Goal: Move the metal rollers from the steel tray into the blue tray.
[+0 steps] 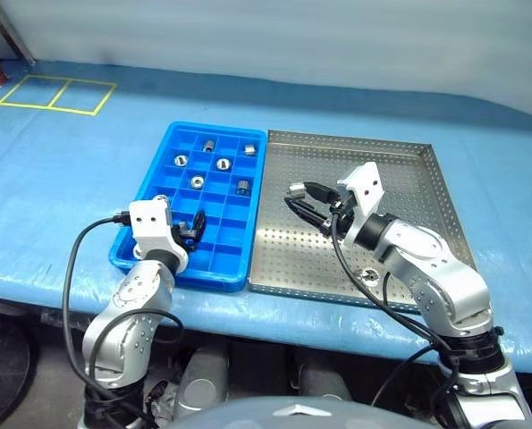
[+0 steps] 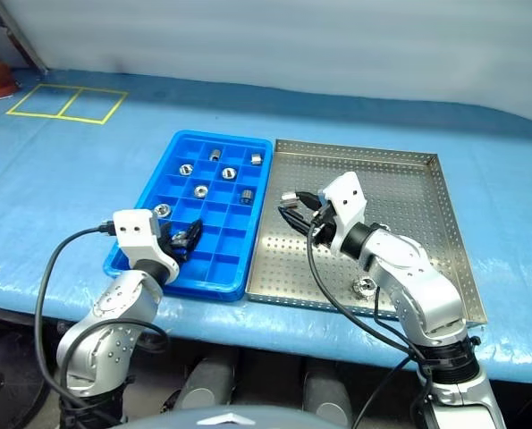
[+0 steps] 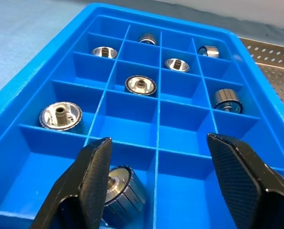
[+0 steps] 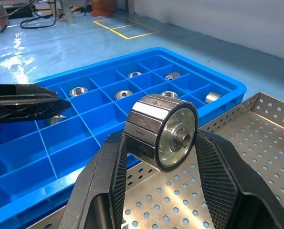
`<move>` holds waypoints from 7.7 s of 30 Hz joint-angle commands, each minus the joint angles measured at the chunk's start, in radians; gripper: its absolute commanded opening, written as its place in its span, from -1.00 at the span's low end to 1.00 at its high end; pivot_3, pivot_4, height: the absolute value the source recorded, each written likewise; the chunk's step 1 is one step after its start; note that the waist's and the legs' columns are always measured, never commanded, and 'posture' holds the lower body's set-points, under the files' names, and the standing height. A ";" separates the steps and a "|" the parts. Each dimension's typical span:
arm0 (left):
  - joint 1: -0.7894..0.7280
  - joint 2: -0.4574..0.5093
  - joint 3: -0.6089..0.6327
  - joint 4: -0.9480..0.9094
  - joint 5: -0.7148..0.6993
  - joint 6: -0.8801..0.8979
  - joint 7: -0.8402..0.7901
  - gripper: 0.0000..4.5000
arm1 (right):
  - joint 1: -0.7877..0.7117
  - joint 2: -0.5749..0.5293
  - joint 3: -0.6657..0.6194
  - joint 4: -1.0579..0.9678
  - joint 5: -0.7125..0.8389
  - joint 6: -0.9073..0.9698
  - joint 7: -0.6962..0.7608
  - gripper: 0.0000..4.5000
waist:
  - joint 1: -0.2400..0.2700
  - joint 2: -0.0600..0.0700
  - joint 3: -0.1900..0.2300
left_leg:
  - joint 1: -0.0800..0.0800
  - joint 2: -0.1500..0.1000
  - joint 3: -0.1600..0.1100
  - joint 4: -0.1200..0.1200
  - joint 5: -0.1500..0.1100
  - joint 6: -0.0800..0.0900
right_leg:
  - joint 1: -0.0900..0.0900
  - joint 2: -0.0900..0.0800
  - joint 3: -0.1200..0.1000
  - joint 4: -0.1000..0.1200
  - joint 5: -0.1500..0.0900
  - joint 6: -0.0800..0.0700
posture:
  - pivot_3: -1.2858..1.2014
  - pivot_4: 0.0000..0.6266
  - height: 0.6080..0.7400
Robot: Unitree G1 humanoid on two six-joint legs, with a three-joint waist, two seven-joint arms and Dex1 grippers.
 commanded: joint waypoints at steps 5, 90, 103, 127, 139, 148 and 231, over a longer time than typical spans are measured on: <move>0.026 0.019 0.008 -0.111 -0.130 -0.120 -0.215 0.56 | -0.085 0.033 0.024 0.059 -0.023 0.003 0.015 -0.20 | -0.009 0.000 0.000 | 0.000 0.000 0.000 0.000 0.000 0.000 | 0.000 0.000 0.000 0.000 0.000 0.000 | 0.23 -0.52 1.00; -0.327 0.070 -0.388 0.280 0.046 -0.097 -0.547 0.58 | 0.322 -0.103 -0.129 -0.228 -0.183 0.470 -0.004 0.64 | -0.112 0.003 -0.001 | 0.001 -0.001 0.002 0.003 0.000 0.000 | 0.000 -0.001 0.002 0.003 0.000 0.001 | 0.07 -0.52 1.00; -0.305 0.071 -0.365 0.257 0.044 -0.093 -0.524 0.58 | 0.294 -0.109 -0.116 -0.179 -0.178 0.489 -0.032 -0.22 | -0.100 0.003 -0.001 | 0.002 -0.001 0.001 0.003 0.000 0.000 | 0.001 -0.001 0.001 0.003 0.000 0.001 | 0.09 -0.52 1.00; 0.000 0.133 -0.022 -0.249 -0.149 0.145 -0.285 0.58 | -0.152 0.079 0.122 -0.027 -0.140 0.259 0.054 -0.26 | -0.071 0.001 -0.001 | 0.003 0.000 0.000 0.001 0.001 0.001 | 0.001 0.000 0.000 0.006 0.000 0.000 | 0.30 -0.52 1.00; 0.229 0.199 0.154 -0.426 -0.104 0.298 -0.125 0.58 | -0.334 0.289 0.355 0.300 -0.215 0.056 0.160 -0.26 | 0.071 0.000 0.000 | 0.004 0.000 -0.002 0.001 0.001 -0.001 | -0.001 0.000 -0.002 0.011 -0.003 -0.004 | 0.45 -0.52 1.00; 0.258 0.191 0.124 -0.416 -0.089 0.293 -0.110 0.58 | -0.331 0.310 0.354 0.361 -0.227 0.051 0.188 -0.26 | 0.160 0.000 -0.001 | 0.003 0.001 -0.001 -0.002 0.001 -0.004 | -0.006 0.001 -0.003 0.013 -0.004 -0.006 | 0.47 -0.52 1.00; -0.184 0.110 -0.256 0.066 -0.006 0.026 -0.409 0.58 | -0.028 0.199 -0.177 0.108 -0.332 0.295 -0.288 -0.25 | -0.073 0.002 -0.001 | 0.002 0.000 0.000 -0.001 -0.001 0.000 | 0.000 0.000 0.000 0.003 -0.002 0.000 | 0.17 -0.52 1.00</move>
